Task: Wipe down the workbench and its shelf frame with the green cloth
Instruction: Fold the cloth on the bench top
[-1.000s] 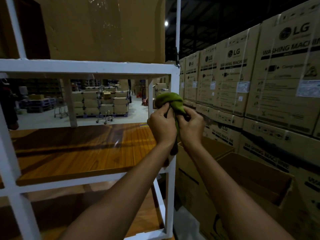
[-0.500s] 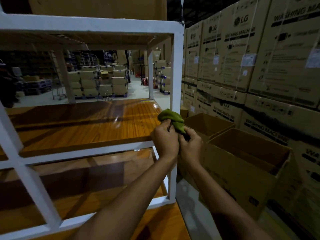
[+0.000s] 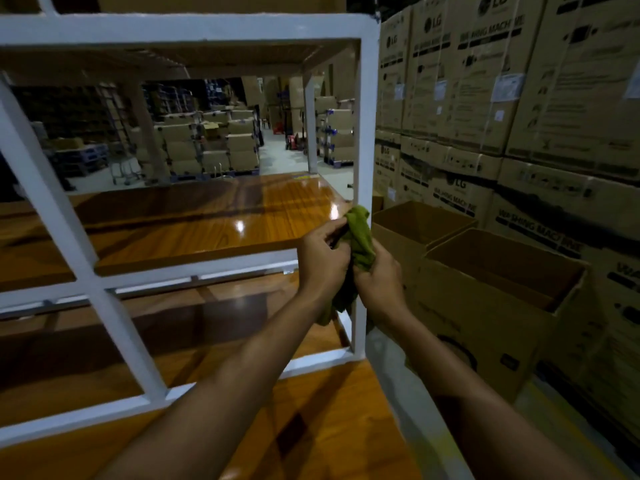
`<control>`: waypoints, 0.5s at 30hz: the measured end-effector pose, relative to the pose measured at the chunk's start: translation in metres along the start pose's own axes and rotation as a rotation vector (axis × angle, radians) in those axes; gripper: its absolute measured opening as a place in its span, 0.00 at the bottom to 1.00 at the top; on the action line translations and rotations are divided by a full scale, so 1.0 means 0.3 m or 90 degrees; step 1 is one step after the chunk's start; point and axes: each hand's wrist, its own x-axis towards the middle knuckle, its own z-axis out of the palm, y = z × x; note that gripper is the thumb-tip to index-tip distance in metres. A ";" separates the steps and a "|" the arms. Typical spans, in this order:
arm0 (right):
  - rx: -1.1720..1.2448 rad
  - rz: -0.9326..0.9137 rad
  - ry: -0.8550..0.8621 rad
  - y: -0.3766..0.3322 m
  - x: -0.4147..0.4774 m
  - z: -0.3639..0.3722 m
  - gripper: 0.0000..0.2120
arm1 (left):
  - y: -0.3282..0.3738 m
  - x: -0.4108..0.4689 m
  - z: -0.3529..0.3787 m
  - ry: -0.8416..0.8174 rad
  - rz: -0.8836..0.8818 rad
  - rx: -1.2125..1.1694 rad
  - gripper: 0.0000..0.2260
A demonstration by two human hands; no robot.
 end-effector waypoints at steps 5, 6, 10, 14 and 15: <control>0.011 0.073 -0.073 -0.071 -0.218 0.048 0.08 | -0.037 -0.124 -0.182 -0.009 -0.125 -0.092 0.07; 0.010 0.093 -0.098 -0.080 -0.267 0.059 0.05 | -0.042 -0.155 -0.220 -0.003 -0.179 -0.141 0.08; 0.068 0.166 -0.165 -0.123 -0.475 0.117 0.10 | -0.099 -0.296 -0.413 -0.127 -0.558 -0.238 0.10; 0.152 0.233 -0.209 -0.171 -0.650 0.179 0.15 | -0.195 -0.456 -0.576 -0.347 -0.697 -0.217 0.11; 0.148 0.236 -0.220 -0.170 -0.685 0.197 0.19 | -0.218 -0.490 -0.600 -0.367 -0.686 -0.197 0.10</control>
